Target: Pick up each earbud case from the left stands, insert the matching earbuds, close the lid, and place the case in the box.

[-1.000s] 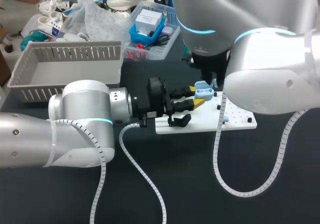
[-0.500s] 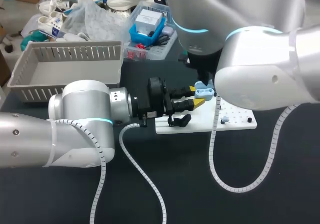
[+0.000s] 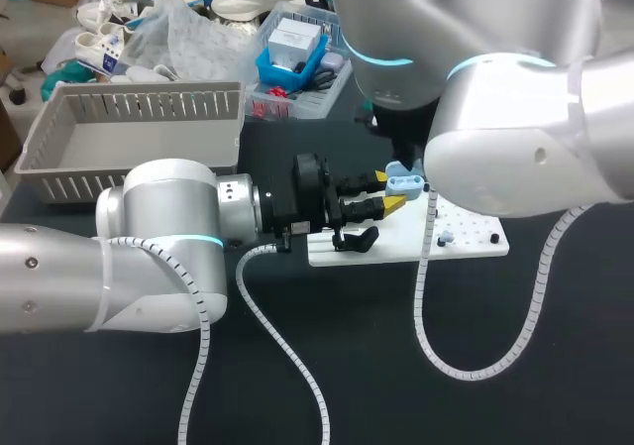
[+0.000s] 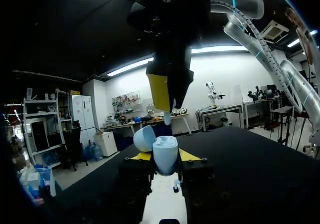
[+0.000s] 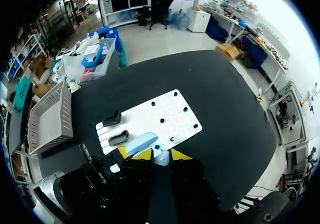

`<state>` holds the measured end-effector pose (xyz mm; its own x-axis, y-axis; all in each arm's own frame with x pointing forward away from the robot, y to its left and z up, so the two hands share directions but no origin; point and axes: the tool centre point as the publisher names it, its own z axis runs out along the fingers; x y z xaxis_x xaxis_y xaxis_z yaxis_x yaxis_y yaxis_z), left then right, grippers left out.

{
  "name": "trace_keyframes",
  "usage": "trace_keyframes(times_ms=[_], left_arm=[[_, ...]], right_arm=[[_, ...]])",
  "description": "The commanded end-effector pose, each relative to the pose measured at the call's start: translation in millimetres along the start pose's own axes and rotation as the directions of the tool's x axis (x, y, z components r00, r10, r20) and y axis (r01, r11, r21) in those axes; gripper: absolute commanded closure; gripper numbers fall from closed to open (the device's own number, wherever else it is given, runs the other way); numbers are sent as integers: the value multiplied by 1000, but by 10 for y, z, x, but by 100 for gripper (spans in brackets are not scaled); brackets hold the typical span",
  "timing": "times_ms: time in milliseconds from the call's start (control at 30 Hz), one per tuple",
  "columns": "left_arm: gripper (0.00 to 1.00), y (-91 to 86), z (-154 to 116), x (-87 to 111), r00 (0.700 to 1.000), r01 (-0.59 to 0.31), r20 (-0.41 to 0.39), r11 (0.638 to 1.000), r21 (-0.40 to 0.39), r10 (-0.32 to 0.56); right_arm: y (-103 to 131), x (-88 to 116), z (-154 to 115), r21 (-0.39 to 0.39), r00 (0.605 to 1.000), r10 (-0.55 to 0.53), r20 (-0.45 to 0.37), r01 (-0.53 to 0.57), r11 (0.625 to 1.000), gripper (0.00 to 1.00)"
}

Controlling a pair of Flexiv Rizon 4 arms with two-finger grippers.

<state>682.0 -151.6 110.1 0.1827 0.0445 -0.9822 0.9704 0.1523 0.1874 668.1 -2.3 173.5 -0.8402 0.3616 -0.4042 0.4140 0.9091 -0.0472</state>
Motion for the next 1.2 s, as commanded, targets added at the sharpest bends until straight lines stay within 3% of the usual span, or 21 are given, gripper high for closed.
trace_keyframes(times_ms=[33, 1200], left_arm=[[100, -5, 1, 5, 1000, -1, 1, 1000, -4, 1], [100, -5, 1, 5, 1000, -1, 1, 1000, -4, 1]], right_arm=[[34, 6, 15, 6, 1000, -1, 4, 1, 1000, 100], [23, 3, 100, 3, 1000, -19, -16, 19, 1000, 100]])
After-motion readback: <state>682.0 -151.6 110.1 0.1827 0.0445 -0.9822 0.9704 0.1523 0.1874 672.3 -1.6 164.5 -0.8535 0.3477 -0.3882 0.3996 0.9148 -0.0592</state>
